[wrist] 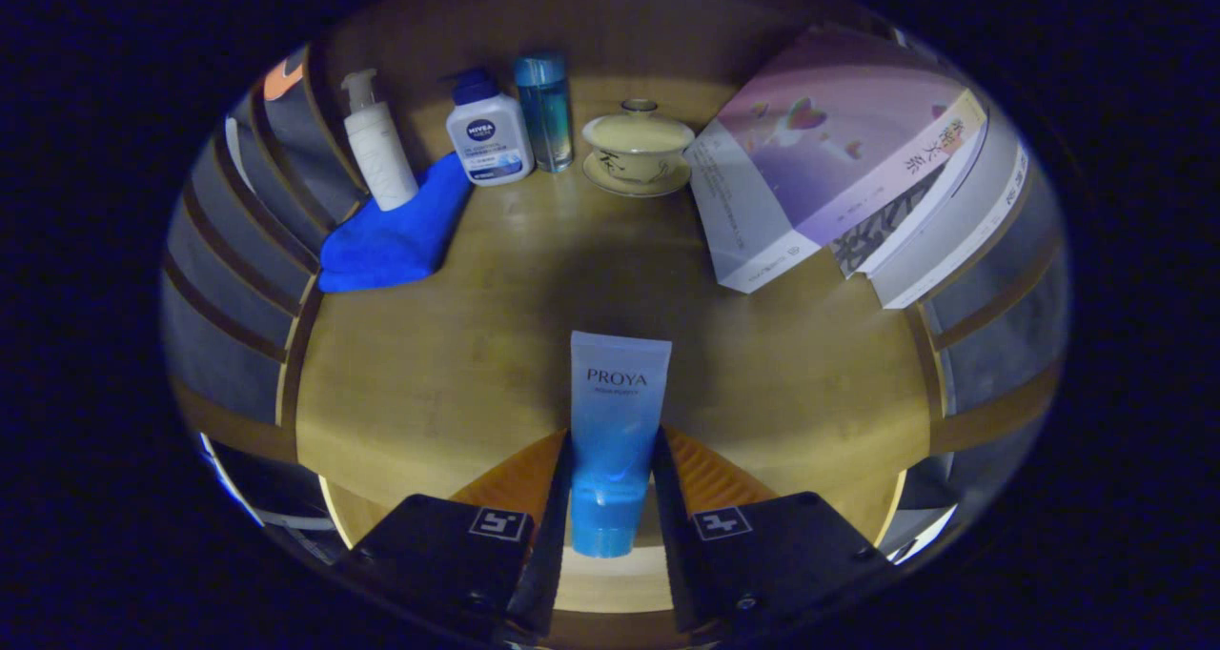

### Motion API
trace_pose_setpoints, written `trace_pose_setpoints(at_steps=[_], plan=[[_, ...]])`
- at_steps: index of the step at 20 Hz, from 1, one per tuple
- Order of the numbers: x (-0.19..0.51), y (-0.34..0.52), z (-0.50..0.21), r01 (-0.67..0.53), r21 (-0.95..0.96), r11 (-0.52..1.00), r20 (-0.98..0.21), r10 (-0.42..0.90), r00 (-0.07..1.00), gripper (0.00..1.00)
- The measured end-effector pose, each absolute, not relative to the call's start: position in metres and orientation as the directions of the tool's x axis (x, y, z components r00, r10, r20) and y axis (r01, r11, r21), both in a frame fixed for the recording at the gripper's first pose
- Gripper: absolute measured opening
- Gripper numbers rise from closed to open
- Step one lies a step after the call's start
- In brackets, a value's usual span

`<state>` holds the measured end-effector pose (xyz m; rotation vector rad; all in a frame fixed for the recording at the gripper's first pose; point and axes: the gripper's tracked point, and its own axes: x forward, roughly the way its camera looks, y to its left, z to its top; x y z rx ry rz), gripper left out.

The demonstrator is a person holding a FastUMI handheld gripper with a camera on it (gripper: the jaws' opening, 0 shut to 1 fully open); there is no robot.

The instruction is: Pull open the drawer, take out the items inside it, and place them on the countertop above the cabinet.

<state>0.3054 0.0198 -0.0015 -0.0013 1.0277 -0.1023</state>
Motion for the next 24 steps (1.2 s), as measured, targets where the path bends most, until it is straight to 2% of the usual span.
trace_pose_setpoints(at_steps=[3,5,9,14,16,20,24], plan=[[0.307,0.020,0.000,0.086,-0.032,0.996,-0.838,-0.074,0.541,0.52],[0.308,0.019,0.002,0.098,-0.021,0.995,-0.835,-0.072,0.546,0.60],[0.298,0.021,0.018,0.103,-0.006,0.995,-0.811,-0.065,0.581,0.61],[0.273,0.038,0.050,0.048,-0.012,0.999,-0.742,-0.041,0.669,0.64],[0.260,0.042,0.066,0.022,-0.043,0.999,-0.684,-0.045,0.728,0.65],[0.222,0.065,0.091,-0.024,0.039,0.999,-0.585,0.042,0.810,0.66],[0.177,0.072,0.116,-0.086,0.008,0.996,-0.414,0.081,0.906,0.69]])
